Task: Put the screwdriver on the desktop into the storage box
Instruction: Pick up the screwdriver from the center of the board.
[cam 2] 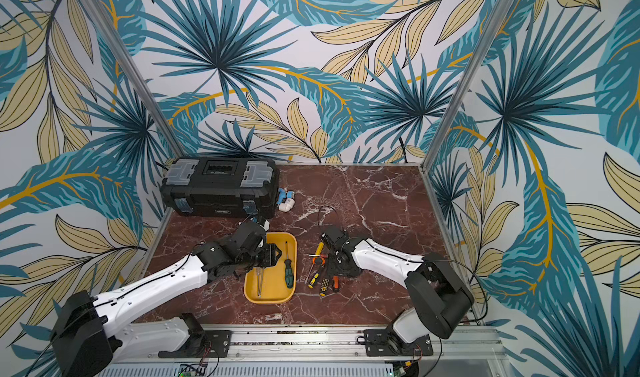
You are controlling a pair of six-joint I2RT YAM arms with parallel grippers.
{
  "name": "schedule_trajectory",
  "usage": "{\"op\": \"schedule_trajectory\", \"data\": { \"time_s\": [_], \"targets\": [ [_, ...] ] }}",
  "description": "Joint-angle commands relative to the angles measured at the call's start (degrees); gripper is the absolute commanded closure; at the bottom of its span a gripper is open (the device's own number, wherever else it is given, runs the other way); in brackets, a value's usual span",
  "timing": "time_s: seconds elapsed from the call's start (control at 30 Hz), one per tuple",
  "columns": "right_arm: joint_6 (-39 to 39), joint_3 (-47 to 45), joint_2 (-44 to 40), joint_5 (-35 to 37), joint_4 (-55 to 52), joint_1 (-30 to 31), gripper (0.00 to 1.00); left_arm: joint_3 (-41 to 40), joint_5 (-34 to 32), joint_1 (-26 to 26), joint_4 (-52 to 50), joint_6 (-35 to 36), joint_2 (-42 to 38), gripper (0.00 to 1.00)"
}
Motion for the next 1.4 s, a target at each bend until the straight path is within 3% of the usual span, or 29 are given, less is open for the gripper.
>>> {"op": "schedule_trajectory", "data": {
  "time_s": [0.0,0.2,0.5,1.03,1.23,1.37],
  "targets": [
    [-1.07,1.60,-2.49,1.85,-3.29,0.15,0.47,2.40,0.09,0.01,-0.14,0.54,-1.06,0.52],
    [-0.83,3.10,-2.42,-0.14,-4.63,0.21,0.45,3.02,-0.23,0.08,-1.15,0.25,-2.40,0.52],
    [3.35,-4.08,-7.50,-3.33,-4.09,3.65,0.45,2.59,1.98,0.35,-0.21,-1.13,-4.56,0.50],
    [5.76,-7.57,-2.94,-3.89,1.31,4.58,0.46,1.15,4.15,1.35,5.92,-5.89,-7.57,0.51],
    [6.45,-8.22,-1.68,-2.66,1.31,4.56,0.50,0.74,5.23,1.48,7.06,-6.17,-7.82,0.51],
    [6.66,-8.02,-0.02,-2.16,1.27,4.43,0.59,0.48,5.79,1.51,7.29,-6.00,-7.82,0.50]
  ]
}}
